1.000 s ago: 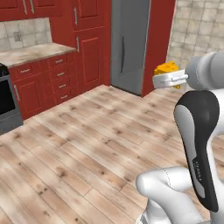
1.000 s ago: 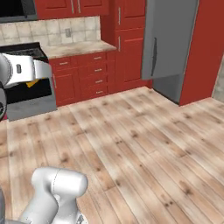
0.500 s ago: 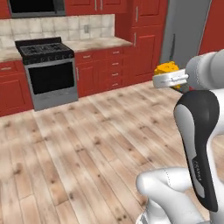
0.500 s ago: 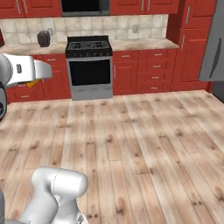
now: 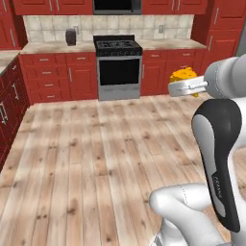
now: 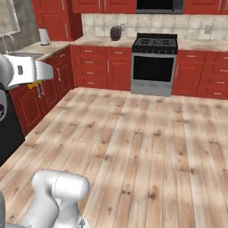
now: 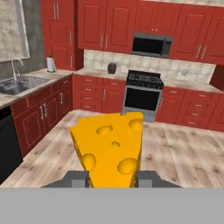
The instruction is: Take the cheese, fish, and potato from the fridge and place them on the plate on the dining counter to create an appetizer plate.
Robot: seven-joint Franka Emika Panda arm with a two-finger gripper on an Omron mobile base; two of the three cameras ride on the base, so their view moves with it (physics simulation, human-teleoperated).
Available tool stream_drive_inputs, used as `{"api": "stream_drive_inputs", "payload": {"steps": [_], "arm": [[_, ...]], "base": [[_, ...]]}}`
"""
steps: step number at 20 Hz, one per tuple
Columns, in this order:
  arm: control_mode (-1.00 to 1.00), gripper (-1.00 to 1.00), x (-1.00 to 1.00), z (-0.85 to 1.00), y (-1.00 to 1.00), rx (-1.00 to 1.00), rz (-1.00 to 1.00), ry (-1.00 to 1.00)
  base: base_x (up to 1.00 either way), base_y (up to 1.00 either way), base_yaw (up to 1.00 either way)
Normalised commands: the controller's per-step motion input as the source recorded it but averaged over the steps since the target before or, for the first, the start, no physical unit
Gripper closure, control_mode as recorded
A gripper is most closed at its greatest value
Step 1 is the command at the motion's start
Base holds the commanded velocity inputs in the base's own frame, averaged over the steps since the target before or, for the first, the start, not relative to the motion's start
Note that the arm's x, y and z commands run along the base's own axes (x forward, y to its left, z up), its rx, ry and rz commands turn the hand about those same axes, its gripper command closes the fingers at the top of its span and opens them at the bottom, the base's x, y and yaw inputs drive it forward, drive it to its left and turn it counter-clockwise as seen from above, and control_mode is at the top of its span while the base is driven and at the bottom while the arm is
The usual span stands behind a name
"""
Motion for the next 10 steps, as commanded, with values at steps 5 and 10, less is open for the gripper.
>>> {"api": "stream_drive_inputs", "payload": {"steps": [5,10], "arm": [[1.00,1.00,0.00,0.00,0.00,0.00,0.00,0.00],[1.00,1.00,0.00,0.00,0.00,0.00,0.00,0.00]], "base": [[-1.00,0.04,0.56],[-1.00,0.23,0.54]]}}
